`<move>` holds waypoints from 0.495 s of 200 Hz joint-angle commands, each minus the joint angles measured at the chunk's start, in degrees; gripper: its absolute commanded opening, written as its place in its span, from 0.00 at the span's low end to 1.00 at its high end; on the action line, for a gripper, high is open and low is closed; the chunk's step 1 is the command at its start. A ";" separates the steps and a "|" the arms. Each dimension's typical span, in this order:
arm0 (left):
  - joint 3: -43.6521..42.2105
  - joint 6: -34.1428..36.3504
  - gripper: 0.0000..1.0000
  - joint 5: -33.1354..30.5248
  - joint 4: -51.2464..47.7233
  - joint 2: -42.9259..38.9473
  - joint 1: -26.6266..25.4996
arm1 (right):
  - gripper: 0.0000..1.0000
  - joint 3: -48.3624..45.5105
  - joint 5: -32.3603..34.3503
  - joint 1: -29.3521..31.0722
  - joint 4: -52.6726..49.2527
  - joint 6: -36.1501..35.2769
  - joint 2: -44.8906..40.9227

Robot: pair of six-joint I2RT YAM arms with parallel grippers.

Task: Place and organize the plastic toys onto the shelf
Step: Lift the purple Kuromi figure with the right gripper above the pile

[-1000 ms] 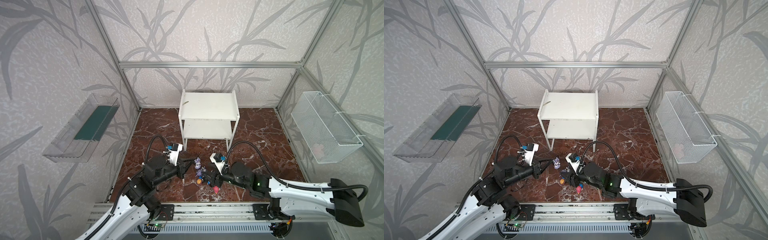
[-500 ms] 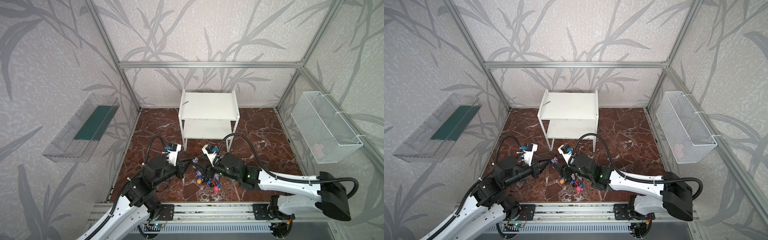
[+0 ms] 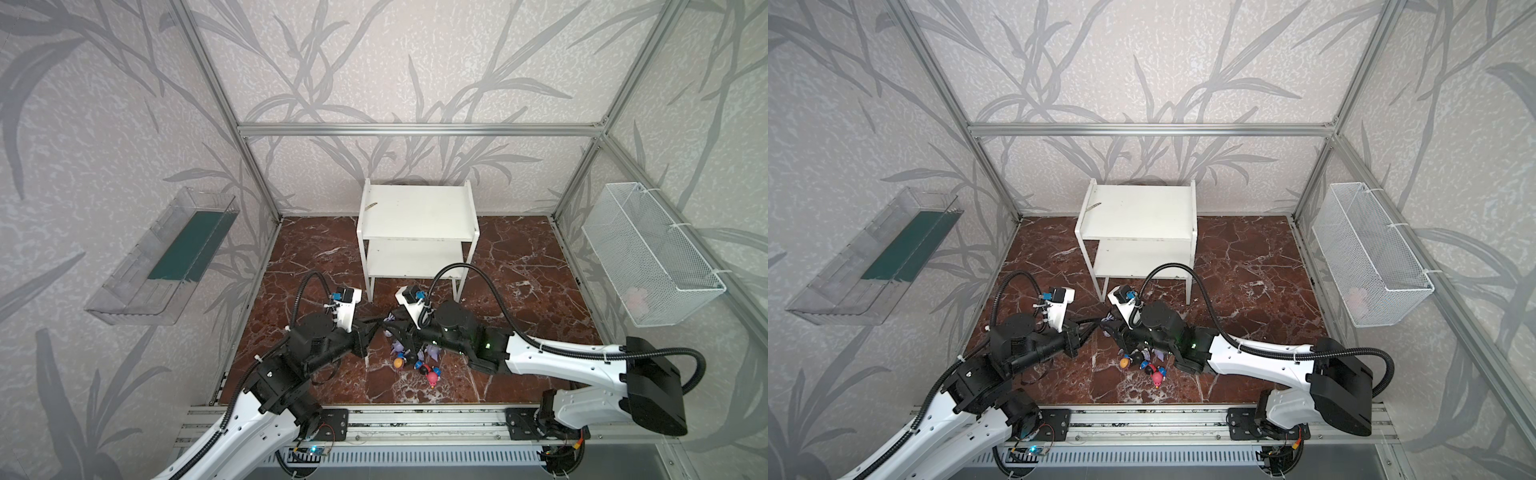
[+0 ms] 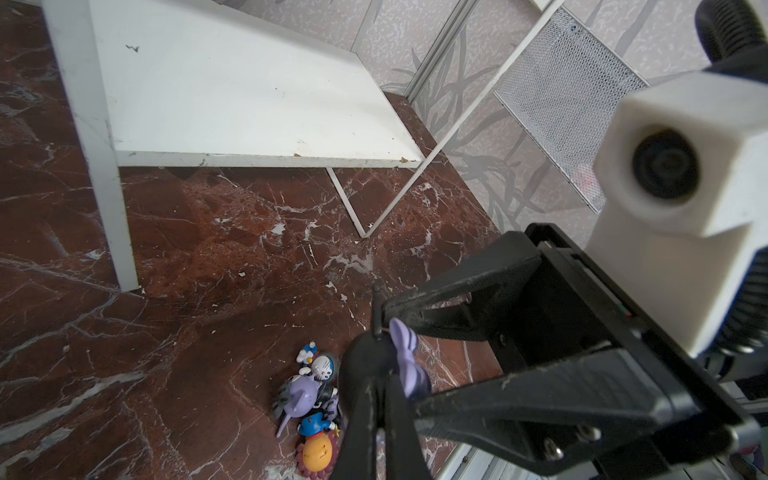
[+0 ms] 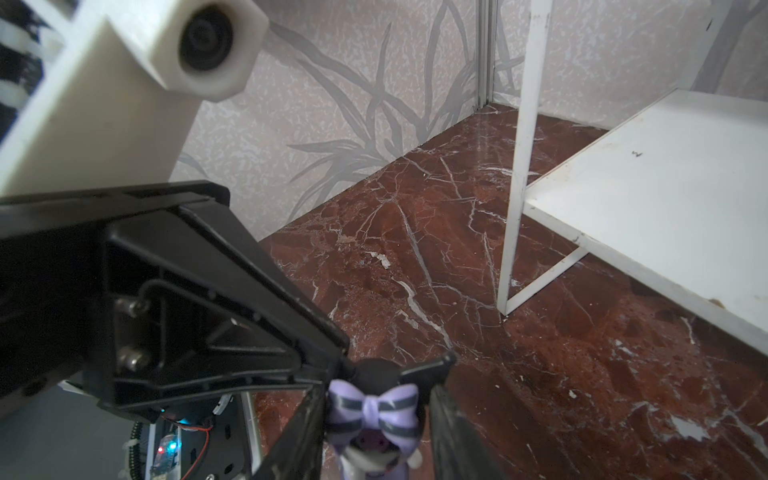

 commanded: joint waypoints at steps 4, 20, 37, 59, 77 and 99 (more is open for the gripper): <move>-0.47 0.51 0.00 1.99 2.00 -0.33 -0.43 | 0.30 1.58 -0.86 -0.77 1.83 -0.13 0.36; -0.48 0.52 0.00 1.96 1.95 -0.41 -0.56 | 0.24 1.45 -1.49 -0.94 1.83 -0.21 0.22; -0.39 0.58 0.00 2.00 1.93 -0.40 -0.56 | 0.21 1.29 -1.59 -1.10 1.83 -0.41 -0.05; -0.34 0.73 0.00 1.93 2.02 -0.43 -0.49 | 0.19 0.98 -1.50 -1.34 1.83 -0.54 -0.32; 0.16 0.91 0.06 1.86 1.64 -0.29 -0.54 | 0.19 0.95 -1.50 -1.57 1.83 -0.86 -0.69; 2.56 2.32 0.40 -0.28 -1.03 -0.71 -0.48 | 0.19 1.57 -1.46 -1.80 1.18 -1.88 -1.33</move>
